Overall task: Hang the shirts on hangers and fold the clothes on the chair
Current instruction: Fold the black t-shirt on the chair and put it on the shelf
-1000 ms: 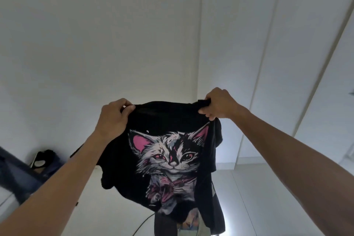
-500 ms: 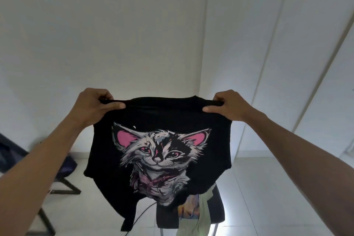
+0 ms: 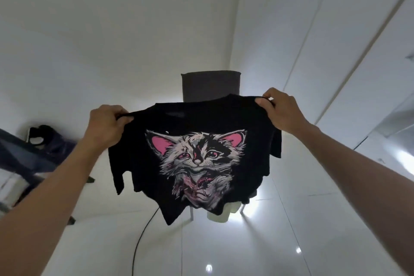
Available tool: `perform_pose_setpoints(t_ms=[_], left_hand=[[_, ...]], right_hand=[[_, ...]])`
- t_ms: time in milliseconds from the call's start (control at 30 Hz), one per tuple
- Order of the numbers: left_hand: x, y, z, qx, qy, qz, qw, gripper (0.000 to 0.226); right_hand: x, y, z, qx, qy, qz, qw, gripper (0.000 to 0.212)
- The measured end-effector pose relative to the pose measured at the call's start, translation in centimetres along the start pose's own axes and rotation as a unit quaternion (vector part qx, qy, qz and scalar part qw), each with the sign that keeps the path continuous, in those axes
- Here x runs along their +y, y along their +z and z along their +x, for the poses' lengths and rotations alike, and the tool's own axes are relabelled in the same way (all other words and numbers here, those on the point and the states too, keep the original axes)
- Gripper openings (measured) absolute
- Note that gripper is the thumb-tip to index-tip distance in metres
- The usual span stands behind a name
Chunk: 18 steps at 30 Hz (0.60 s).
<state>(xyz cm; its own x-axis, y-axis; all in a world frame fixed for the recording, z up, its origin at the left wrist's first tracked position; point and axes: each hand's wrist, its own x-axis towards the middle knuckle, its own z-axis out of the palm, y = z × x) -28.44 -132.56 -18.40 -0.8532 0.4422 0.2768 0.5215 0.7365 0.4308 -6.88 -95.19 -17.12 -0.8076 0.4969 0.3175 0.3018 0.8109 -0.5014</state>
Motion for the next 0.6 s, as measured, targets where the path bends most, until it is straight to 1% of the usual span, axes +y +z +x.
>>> perform_pose_setpoints(t_ms=[100, 200, 300, 433, 600], left_hand=[[-1.1, 1.5, -0.9, -0.011, -0.029, -0.008, 1.000, 0.016], [-1.7, 2.6, -2.3, -0.011, 0.015, 0.026, 0.999, 0.018], [-0.9, 2.7, -3.8, -0.050, 0.049, 0.089, 0.994, 0.024], [1.2, 2.1, -5.8, -0.034, 0.021, 0.096, 0.995, 0.022], [5.2, 1.8, -11.2, -0.012, -0.042, 0.123, 0.992, 0.023]], right_hand=[[1.1, 0.5, -2.3, -0.034, -0.005, -0.070, 0.997, 0.040], [2.1, -0.7, -4.5, -0.043, -0.016, -0.124, 0.991, 0.039], [2.9, -2.4, -6.1, -0.045, -0.028, -0.171, 0.984, 0.033], [3.4, -3.8, -8.0, -0.045, -0.010, -0.181, 0.983, 0.027], [5.3, -6.4, -12.1, -0.054, 0.001, -0.190, 0.980, 0.024]])
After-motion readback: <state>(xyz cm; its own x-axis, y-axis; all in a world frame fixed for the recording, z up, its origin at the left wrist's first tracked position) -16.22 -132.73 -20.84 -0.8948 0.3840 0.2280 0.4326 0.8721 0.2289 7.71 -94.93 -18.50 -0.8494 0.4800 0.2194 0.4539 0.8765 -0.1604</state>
